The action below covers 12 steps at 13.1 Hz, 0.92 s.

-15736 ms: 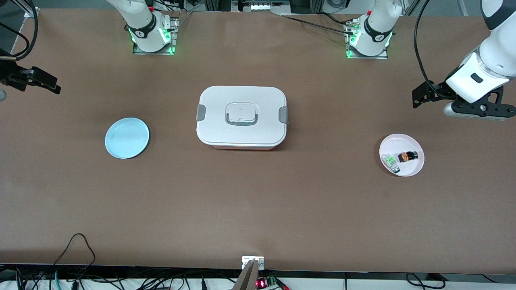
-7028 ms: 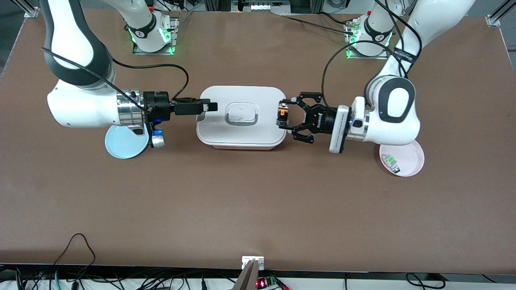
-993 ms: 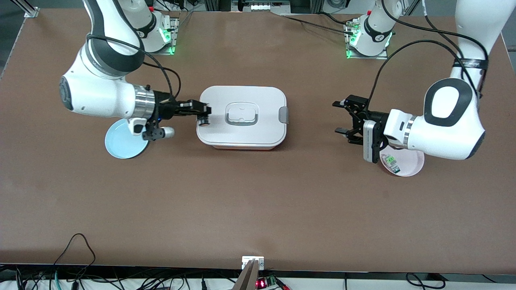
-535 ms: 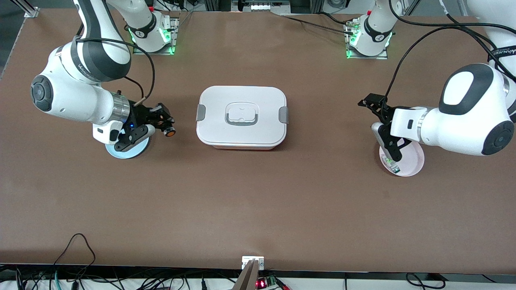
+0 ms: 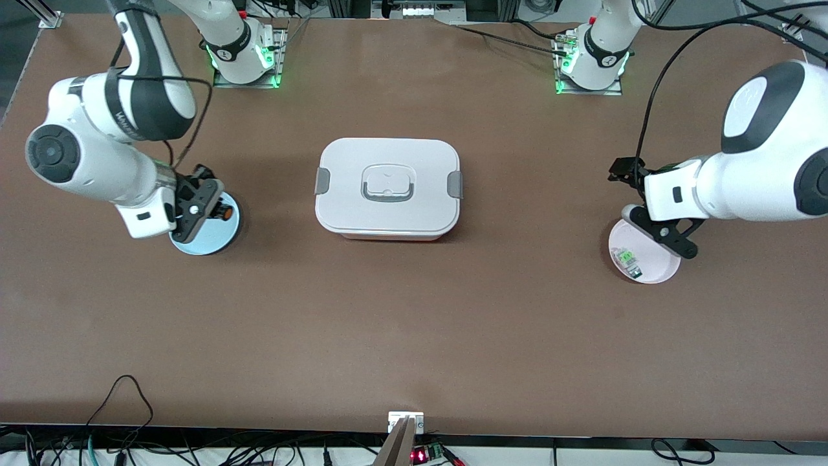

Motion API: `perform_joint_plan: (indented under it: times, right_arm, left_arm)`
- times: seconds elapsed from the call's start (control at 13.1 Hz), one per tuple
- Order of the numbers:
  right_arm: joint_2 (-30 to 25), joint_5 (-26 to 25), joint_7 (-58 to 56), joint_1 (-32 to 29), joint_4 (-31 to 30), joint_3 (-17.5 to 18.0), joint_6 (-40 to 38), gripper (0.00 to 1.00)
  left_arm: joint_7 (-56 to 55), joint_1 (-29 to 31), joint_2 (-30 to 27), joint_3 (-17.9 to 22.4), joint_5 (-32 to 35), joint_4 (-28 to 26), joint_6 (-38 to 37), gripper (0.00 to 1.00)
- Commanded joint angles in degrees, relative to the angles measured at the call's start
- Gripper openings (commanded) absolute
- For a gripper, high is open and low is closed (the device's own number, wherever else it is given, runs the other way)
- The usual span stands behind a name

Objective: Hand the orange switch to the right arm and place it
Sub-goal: 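Lower the orange switch onto the light-blue plate with the right gripper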

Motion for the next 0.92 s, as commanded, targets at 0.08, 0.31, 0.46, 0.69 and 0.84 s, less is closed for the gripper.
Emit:
perform_joint_plan:
  times: [0.08, 0.31, 0.46, 0.69, 0.84]
  right_arm:
    - [-1.42, -6.11, -9.83, -4.14, -2.38, 0.73, 2.27, 0.22]
    - [-1.42, -7.34, -16.15, -6.87, -7.47, 0.73, 9.89, 0.22]
    - [-1.24, -9.62, -19.94, -7.93, -12.12, 0.73, 17.45, 0.22]
    - [-0.98, -10.69, -22.94, -8.72, -17.14, 0.73, 24.68, 0.22]
    - [-0.89, -10.6, -22.94, -8.9, -19.6, 0.73, 26.96, 0.22]
  left_arm:
    - [-5.78, -9.86, -7.58, 11.5, 3.26, -1.21, -1.04, 1.0]
    - [-8.6, -17.39, -18.54, 22.98, 2.82, -15.13, 10.95, 1.0]
    - [-8.61, -20.71, -23.92, 27.97, 0.99, -21.5, 19.15, 1.0]
    - [-8.96, -20.73, -23.68, 29.05, -0.87, -21.44, 19.27, 1.0]
    - [-12.72, -20.82, -23.77, 29.76, -2.01, -21.26, 19.01, 1.0]
